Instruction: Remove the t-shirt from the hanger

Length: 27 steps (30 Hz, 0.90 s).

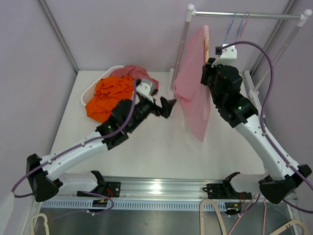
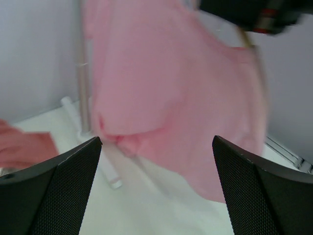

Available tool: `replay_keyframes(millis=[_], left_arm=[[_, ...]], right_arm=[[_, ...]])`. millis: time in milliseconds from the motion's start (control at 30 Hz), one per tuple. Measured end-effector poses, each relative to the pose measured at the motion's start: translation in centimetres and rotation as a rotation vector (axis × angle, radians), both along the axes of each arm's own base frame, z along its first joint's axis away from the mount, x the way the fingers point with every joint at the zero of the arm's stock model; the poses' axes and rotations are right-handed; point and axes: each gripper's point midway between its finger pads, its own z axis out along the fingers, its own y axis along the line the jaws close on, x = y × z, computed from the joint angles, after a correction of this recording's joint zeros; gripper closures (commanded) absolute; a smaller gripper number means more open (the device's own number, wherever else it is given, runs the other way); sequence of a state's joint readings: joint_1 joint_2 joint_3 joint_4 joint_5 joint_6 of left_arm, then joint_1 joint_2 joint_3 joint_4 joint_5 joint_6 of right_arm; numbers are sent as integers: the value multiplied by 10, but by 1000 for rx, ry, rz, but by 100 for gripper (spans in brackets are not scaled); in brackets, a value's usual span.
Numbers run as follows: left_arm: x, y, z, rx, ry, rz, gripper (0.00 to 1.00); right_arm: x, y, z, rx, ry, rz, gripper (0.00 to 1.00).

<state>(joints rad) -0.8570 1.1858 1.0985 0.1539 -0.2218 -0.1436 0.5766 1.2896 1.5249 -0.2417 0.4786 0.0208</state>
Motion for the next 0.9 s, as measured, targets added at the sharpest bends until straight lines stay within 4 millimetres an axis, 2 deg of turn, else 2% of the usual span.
replay_keyframes(millis=[100, 233, 300, 367, 433, 533, 667, 767, 800, 833, 867, 900], left_arm=[[-51, -36, -9, 28, -75, -137, 1], [-124, -75, -45, 71, -146, -330, 0], [-148, -83, -70, 99, -169, -388, 1], [-163, -86, -91, 124, -186, -417, 0], [-171, -91, -102, 144, -201, -432, 1], [-174, -100, -107, 146, -221, -417, 1], [-158, -117, -111, 172, -236, -335, 1], [-140, -135, -104, 188, -258, -245, 3], [-133, -142, -99, 194, -266, -202, 15], [-126, -148, -95, 196, -269, -166, 49], [-119, -153, -90, 204, -272, -117, 77], [-114, -157, -85, 207, -272, -87, 99]], right_arm=[[-11, -11, -19, 110, 65, -63, 100], [-21, -18, -33, 256, 137, -126, 100], [-27, -21, -36, 314, 159, -150, 100], [-35, -25, -35, 363, 169, -163, 100], [-45, -28, -33, 409, 175, -168, 100], [-56, -32, -29, 462, 179, -167, 100], [-67, -28, -27, 501, 195, -137, 100], [-73, -21, -27, 511, 210, -104, 100], [-75, -18, -27, 510, 215, -93, 100], [-76, -16, -27, 510, 219, -85, 100], [-76, -15, -28, 509, 222, -79, 100], [-77, -14, -28, 506, 225, -77, 100]])
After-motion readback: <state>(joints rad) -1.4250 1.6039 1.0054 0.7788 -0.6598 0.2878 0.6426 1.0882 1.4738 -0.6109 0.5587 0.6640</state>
